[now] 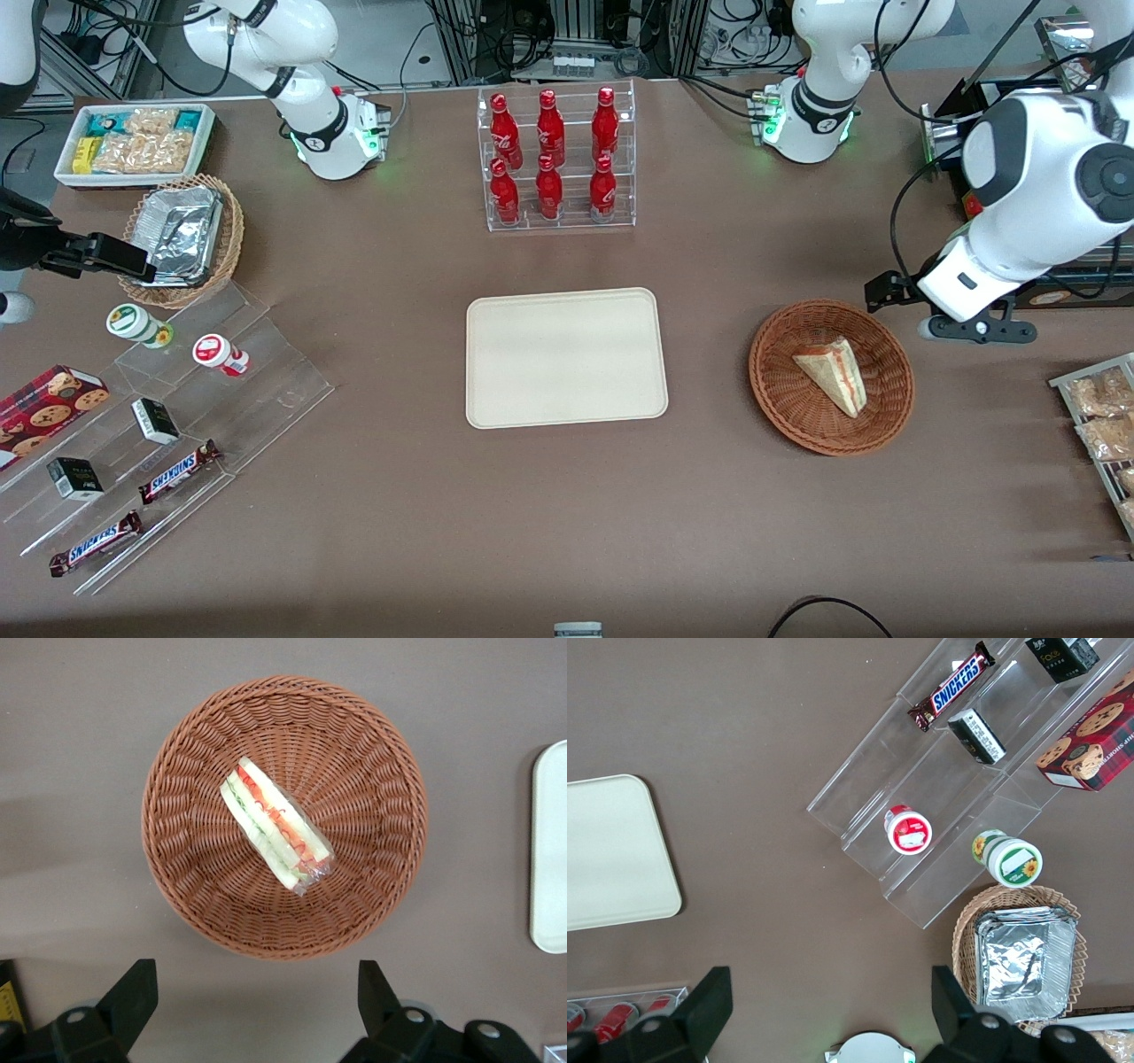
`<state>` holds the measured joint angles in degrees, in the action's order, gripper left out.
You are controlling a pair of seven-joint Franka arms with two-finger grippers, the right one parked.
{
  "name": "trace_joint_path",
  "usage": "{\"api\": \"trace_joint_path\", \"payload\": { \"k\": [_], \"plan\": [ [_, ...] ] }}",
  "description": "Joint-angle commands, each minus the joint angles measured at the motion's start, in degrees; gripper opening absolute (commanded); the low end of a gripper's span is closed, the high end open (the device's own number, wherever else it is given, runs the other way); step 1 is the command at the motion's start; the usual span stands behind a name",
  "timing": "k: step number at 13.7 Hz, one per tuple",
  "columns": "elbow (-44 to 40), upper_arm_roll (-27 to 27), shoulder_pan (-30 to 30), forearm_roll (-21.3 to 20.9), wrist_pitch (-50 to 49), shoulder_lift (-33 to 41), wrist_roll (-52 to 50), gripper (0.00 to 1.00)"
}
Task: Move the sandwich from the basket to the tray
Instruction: 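Move the left gripper over the wicker basket above the sandwich, then lower the open left gripper around the wrapped sandwich in the basket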
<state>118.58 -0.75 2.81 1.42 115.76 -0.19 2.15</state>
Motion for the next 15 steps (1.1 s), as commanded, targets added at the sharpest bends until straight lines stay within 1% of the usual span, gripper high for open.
{"api": "trace_joint_path", "payload": {
  "k": [1, 3, 5, 12, 14, 15],
  "plan": [
    [3.5, -0.1, 0.1, -0.1, 5.2, 0.2, -0.7, 1.00],
    [5.9, -0.1, 0.1, 0.1, 8.8, 0.3, -1.2, 1.00],
    [7.2, 0.0, 0.0, 0.3, 11.5, 0.0, -5.5, 1.00],
    [9.1, -0.2, 0.2, 0.9, 17.4, -1.4, -29.6, 1.00],
    [9.4, -1.1, 0.2, 0.9, 19.5, -2.3, -37.7, 1.00],
    [9.4, -1.5, 0.3, 0.9, 20.4, -2.5, -39.7, 1.00]
  ]
}}
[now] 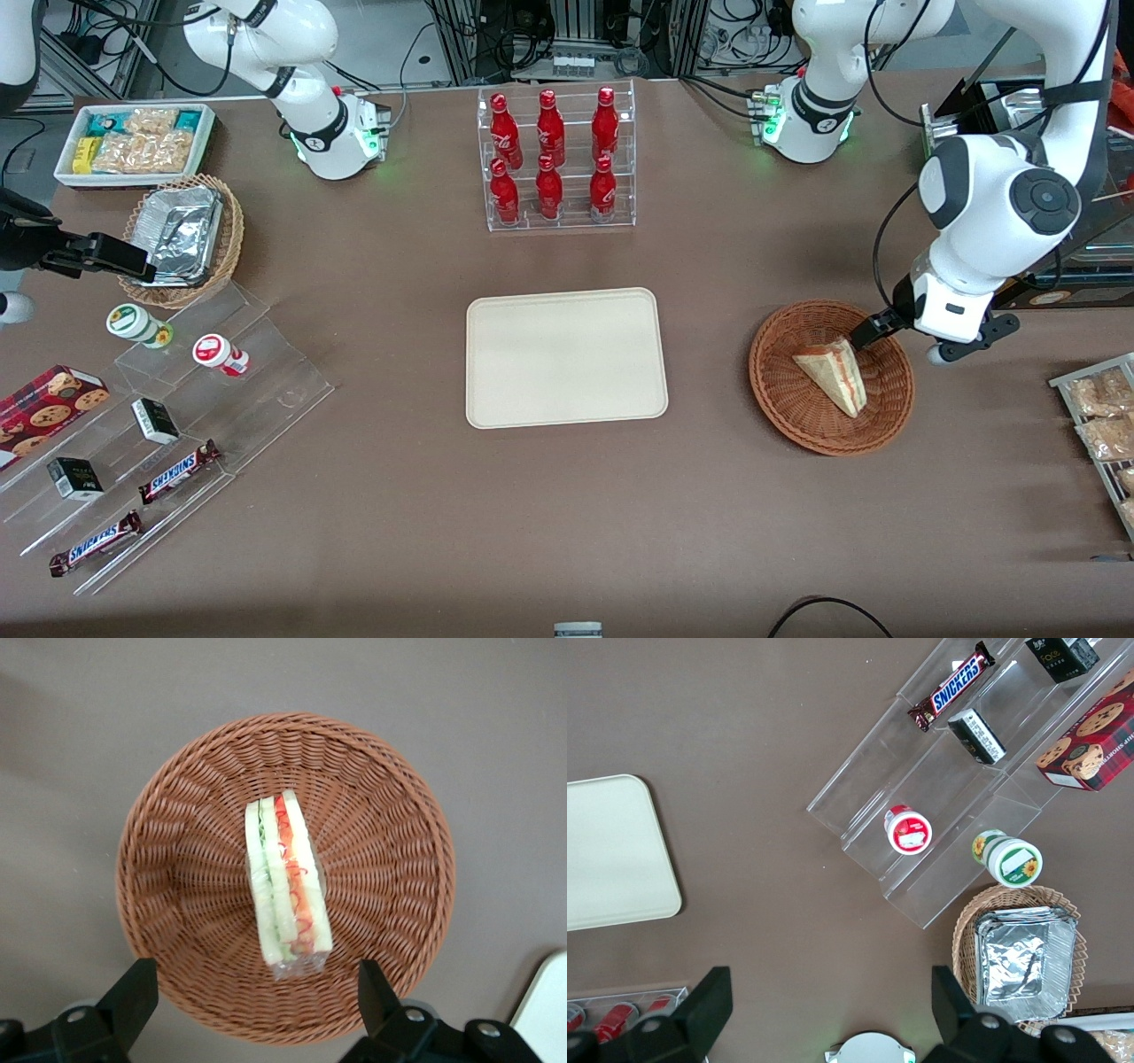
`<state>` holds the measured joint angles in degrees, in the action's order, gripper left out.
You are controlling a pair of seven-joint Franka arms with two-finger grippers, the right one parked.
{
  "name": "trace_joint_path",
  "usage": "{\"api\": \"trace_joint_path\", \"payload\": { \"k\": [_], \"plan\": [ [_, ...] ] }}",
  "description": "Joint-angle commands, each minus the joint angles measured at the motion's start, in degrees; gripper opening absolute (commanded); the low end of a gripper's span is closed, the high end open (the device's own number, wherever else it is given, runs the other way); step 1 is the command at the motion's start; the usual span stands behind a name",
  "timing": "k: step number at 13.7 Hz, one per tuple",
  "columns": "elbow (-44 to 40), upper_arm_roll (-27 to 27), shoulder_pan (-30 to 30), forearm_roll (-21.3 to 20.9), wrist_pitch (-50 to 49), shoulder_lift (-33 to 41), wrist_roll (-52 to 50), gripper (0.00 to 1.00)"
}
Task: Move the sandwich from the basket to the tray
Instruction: 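Lower the open left gripper around the wrapped sandwich in the basket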
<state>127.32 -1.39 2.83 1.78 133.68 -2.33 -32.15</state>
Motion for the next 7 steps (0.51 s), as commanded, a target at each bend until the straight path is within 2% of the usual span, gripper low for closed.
{"api": "trace_joint_path", "payload": {
  "k": [1, 7],
  "plan": [
    [0.7, -1.6, 0.2, 0.5, 2.5, -0.7, -6.1, 1.00],
    [0.4, -2.4, 0.2, 0.4, 3.7, -5.0, -6.3, 1.00]
  ]
}}
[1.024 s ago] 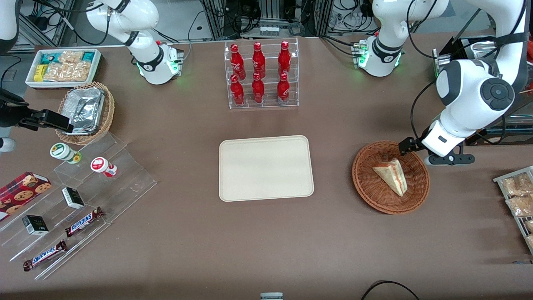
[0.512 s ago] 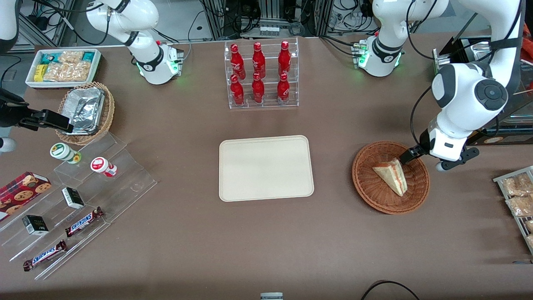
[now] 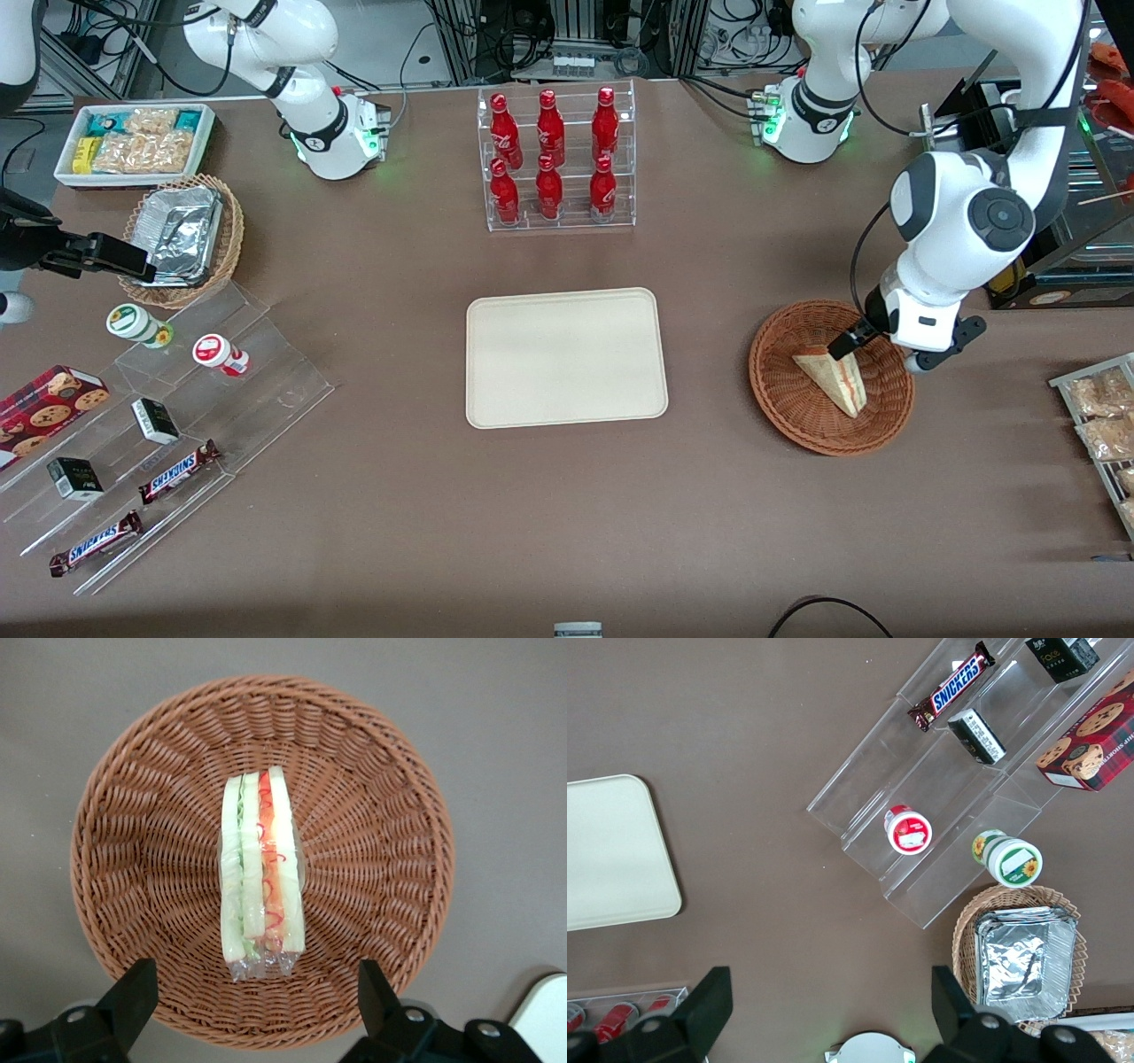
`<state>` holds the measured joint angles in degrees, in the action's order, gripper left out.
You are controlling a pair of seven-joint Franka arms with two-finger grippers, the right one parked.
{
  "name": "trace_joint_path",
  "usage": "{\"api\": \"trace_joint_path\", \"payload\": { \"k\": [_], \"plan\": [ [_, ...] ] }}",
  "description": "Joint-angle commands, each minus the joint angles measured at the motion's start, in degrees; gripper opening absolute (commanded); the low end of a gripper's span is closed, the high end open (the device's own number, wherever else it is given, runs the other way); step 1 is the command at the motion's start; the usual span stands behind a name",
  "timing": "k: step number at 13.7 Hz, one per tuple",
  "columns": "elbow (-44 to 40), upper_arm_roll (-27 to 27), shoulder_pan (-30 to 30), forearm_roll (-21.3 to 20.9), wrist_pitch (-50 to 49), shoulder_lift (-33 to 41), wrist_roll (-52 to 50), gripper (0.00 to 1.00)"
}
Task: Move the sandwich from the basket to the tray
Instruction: 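Lower the open left gripper around the wrapped sandwich in the basket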
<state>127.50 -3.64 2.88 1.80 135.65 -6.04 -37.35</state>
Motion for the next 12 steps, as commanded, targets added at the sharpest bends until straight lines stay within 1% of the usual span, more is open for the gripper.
{"api": "trace_joint_path", "payload": {
  "k": [1, 12],
  "plan": [
    [0.3, -0.1, 0.2, 0.4, 2.1, -1.5, -1.1, 1.00],
    [0.1, -0.1, 0.2, 0.4, 5.2, -7.0, -6.0, 1.00]
  ]
}}
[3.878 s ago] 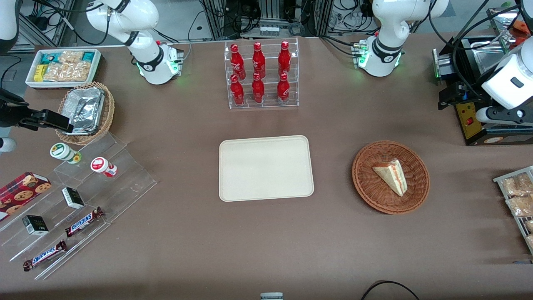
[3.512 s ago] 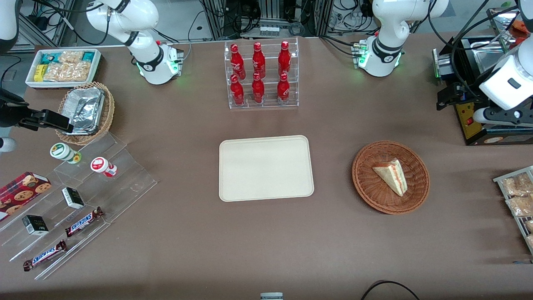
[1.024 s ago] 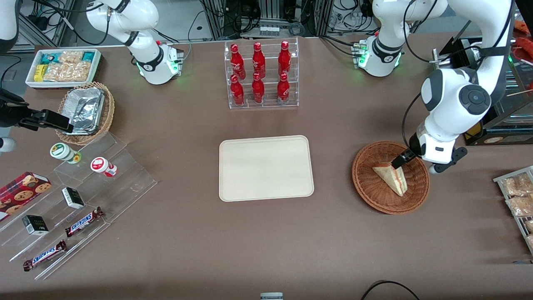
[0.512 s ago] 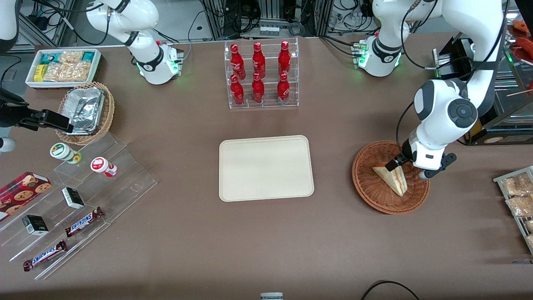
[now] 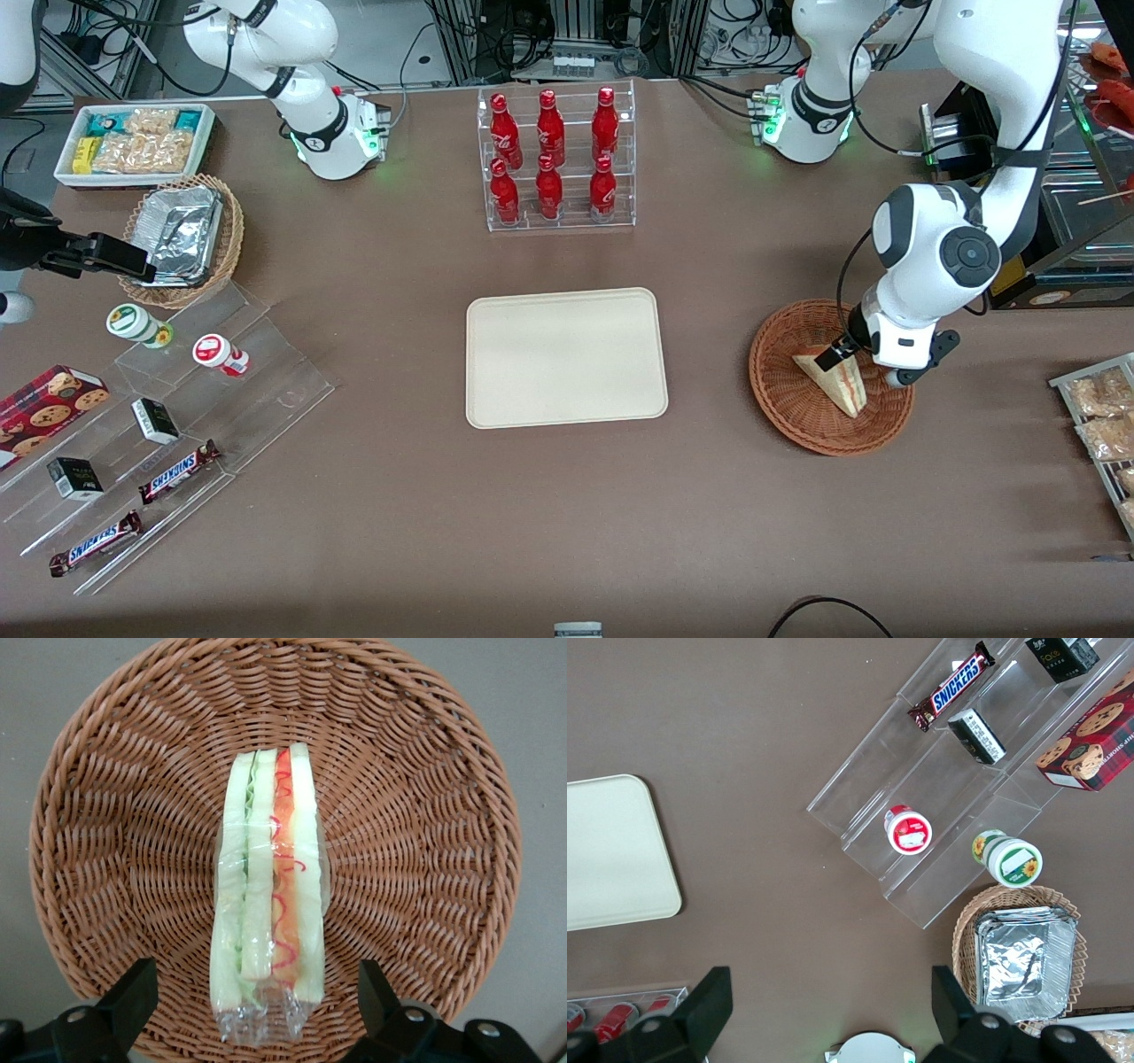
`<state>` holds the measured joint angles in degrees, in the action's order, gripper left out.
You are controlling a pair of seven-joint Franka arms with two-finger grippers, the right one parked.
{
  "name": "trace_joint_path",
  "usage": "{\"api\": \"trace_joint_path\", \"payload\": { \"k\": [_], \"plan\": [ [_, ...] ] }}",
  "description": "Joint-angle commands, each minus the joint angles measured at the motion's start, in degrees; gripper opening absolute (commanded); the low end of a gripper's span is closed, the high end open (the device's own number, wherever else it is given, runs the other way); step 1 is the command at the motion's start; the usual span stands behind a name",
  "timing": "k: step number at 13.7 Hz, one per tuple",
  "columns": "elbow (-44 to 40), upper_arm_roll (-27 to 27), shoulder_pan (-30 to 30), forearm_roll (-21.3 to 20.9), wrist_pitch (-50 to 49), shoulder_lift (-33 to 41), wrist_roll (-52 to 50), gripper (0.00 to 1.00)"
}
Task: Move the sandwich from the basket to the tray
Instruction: 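Lower the open left gripper around the wrapped sandwich in the basket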
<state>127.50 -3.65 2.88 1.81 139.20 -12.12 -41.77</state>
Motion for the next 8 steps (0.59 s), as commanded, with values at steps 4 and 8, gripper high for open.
{"api": "trace_joint_path", "payload": {
  "k": [4, 8],
  "plan": [
    [-0.1, -0.1, 0.1, 0.4, 2.6, -2.3, -1.6, 1.00],
    [-0.1, -0.2, 0.1, 0.4, 2.7, -2.4, -1.6, 0.33]
  ]
}}
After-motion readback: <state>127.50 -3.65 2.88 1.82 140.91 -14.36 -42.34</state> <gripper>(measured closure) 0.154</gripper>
